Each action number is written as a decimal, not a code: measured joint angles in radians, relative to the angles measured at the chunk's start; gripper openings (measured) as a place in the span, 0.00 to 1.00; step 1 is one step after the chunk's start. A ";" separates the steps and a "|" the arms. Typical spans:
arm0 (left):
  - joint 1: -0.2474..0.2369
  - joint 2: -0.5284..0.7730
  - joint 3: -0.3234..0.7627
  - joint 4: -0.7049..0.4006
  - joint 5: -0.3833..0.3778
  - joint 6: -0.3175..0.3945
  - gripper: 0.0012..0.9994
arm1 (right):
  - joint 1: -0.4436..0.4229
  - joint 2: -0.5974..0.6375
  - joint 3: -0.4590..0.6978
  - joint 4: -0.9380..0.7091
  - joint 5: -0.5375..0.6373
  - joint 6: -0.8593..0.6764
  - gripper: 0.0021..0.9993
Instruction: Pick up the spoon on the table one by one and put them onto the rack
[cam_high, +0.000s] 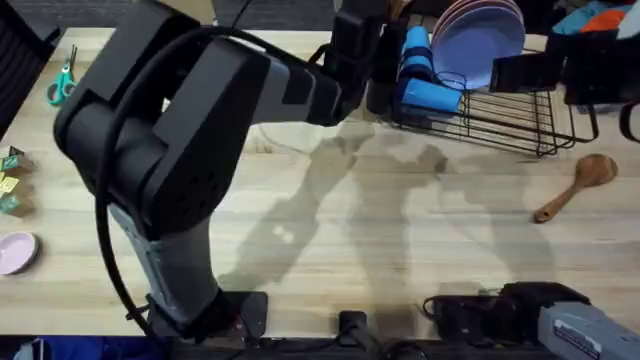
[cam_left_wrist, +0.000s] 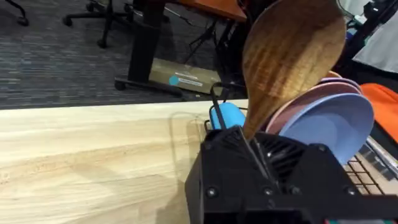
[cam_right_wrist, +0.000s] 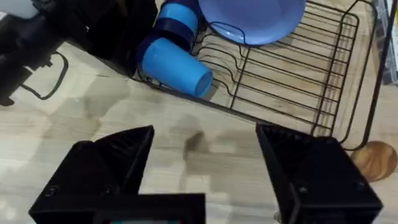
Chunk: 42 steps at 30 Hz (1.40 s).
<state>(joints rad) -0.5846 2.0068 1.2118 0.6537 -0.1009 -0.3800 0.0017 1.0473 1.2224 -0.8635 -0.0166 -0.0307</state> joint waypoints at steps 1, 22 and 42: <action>0.000 0.000 0.000 0.000 0.000 0.002 0.05 | 0.000 0.000 0.000 0.000 0.000 0.000 0.99; 0.000 -0.066 0.000 -0.111 0.000 0.103 0.96 | 0.000 0.000 0.000 0.000 0.000 0.000 0.99; 0.065 -0.586 0.000 -1.069 -0.077 0.120 0.99 | 0.000 0.000 0.000 -0.084 0.000 0.000 0.99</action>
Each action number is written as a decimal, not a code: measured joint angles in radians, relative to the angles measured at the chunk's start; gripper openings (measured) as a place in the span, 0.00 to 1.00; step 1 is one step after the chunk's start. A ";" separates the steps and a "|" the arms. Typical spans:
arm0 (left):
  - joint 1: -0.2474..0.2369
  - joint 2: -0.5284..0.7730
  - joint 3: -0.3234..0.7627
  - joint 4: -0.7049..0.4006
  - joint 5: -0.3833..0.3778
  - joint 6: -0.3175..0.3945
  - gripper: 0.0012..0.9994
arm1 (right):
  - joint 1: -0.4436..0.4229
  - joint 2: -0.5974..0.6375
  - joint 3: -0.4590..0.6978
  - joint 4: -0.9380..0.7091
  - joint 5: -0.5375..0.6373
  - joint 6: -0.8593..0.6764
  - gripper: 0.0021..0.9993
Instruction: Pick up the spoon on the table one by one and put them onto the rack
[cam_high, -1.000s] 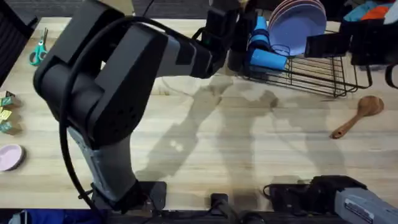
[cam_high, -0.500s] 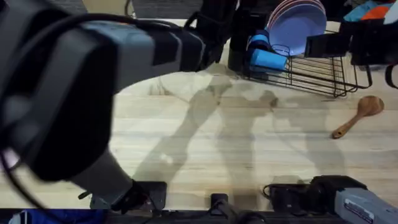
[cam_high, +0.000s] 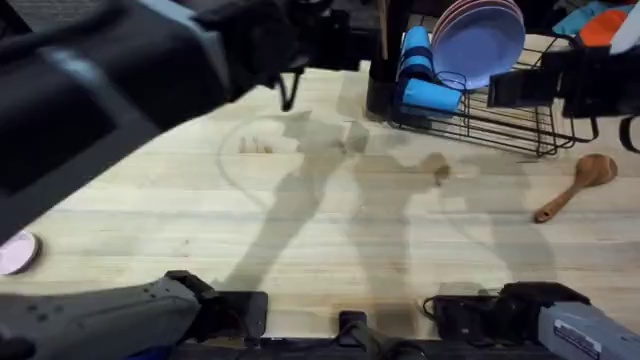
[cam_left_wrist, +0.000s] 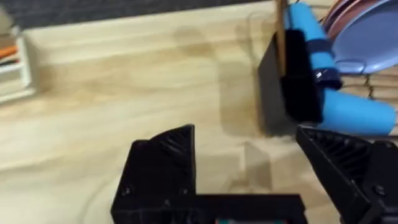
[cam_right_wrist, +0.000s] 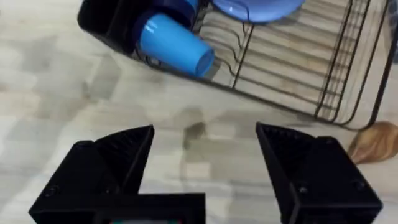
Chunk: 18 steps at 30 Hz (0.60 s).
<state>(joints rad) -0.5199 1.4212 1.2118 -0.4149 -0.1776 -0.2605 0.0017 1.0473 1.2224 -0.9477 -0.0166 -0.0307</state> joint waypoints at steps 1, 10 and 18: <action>0.008 -0.017 0.000 -0.031 0.000 0.000 0.99 | 0.000 0.000 0.000 -0.015 0.000 0.000 0.99; 0.084 -0.175 0.000 -0.259 -0.003 0.000 0.99 | 0.000 0.000 0.000 -0.191 0.000 0.000 0.99; 0.092 -0.195 0.000 -0.297 -0.002 0.000 0.99 | 0.000 0.000 0.000 -0.191 -0.001 0.000 0.99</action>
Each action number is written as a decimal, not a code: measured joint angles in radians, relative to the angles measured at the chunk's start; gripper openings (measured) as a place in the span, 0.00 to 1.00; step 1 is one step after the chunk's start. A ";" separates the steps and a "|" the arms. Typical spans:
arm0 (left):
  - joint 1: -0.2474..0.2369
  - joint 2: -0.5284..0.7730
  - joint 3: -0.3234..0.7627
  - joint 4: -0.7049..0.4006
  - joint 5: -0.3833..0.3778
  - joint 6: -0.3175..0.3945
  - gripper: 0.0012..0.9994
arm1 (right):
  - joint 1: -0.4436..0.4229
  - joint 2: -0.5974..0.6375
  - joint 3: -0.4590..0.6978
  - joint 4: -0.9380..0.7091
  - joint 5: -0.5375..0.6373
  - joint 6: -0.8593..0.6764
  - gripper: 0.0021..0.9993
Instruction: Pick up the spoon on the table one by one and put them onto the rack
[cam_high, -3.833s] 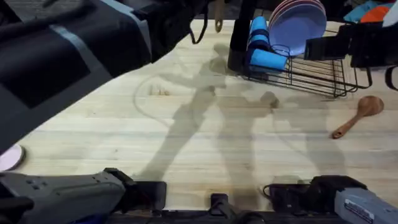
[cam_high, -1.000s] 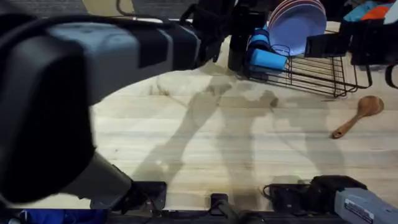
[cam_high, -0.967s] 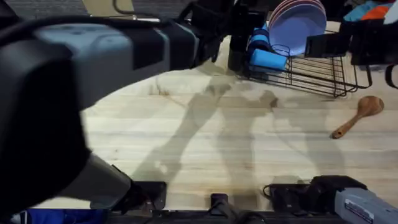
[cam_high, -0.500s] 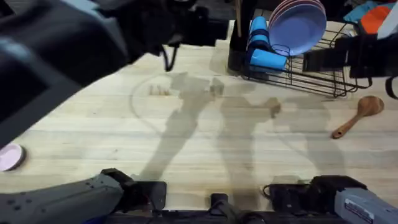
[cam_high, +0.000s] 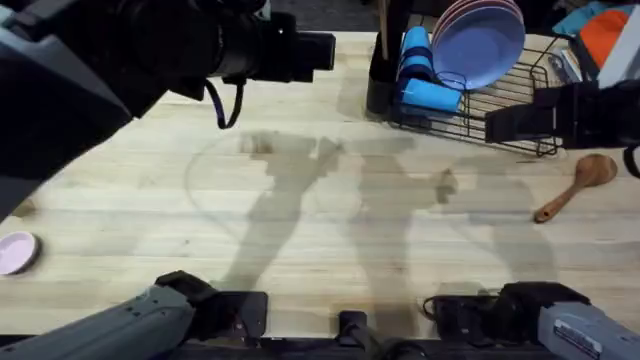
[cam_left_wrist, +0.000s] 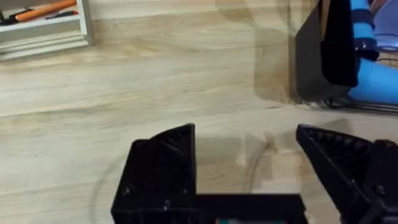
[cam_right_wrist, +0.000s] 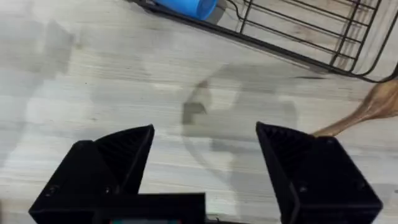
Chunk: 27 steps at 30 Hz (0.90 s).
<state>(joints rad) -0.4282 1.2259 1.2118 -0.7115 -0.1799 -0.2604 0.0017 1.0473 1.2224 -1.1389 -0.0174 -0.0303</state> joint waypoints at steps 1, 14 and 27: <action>0.000 0.000 0.000 -0.006 0.000 0.000 0.99 | 0.000 0.000 0.000 0.000 0.000 0.000 0.99; 0.000 0.000 0.000 -0.017 0.000 0.000 0.99 | -0.001 -0.015 0.000 -0.010 0.379 0.303 0.99; 0.000 0.000 0.000 -0.017 0.000 0.000 0.99 | -0.262 -0.045 0.002 -0.045 0.504 0.445 0.99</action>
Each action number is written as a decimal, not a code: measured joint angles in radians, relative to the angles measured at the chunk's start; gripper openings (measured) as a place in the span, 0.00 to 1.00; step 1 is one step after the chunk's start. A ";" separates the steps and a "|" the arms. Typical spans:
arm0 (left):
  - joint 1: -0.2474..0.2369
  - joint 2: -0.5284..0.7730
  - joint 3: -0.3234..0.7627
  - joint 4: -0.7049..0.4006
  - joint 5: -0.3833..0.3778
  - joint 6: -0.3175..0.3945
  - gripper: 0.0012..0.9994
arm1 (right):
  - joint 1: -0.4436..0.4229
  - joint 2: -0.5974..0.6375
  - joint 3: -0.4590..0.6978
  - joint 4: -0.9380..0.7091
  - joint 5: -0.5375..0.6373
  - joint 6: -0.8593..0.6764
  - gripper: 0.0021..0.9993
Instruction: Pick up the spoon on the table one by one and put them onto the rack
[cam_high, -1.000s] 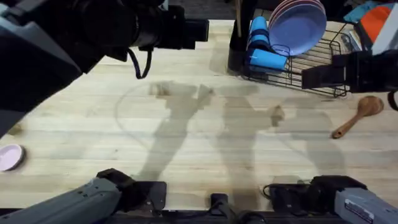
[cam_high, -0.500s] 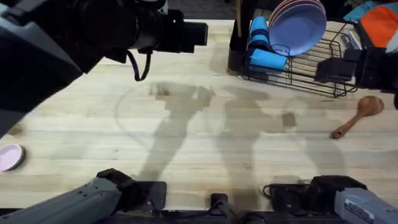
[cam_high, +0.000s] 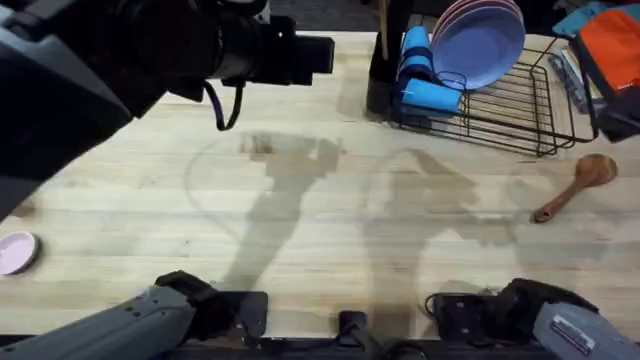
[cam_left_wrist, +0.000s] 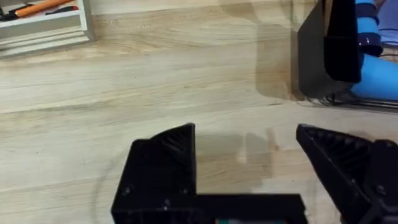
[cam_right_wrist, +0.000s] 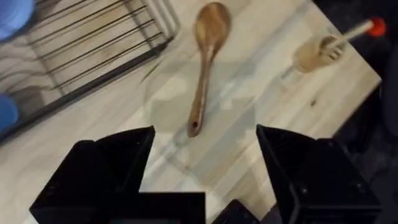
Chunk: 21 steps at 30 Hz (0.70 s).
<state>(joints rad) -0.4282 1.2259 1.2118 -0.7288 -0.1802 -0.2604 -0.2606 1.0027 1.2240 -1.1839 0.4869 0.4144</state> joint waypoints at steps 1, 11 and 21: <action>0.000 0.000 0.000 0.000 0.000 0.000 0.99 | -0.020 0.000 0.000 0.000 0.001 0.003 0.99; 0.000 0.000 0.000 0.000 0.000 0.000 0.99 | -0.169 0.000 0.000 0.007 0.008 0.013 0.99; 0.000 0.000 0.000 0.000 0.000 0.000 0.99 | -0.234 0.000 -0.007 0.113 0.011 0.015 0.99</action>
<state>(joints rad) -0.4282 1.2259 1.2118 -0.7288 -0.1802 -0.2605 -0.4942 1.0025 1.2170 -1.0704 0.4978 0.4296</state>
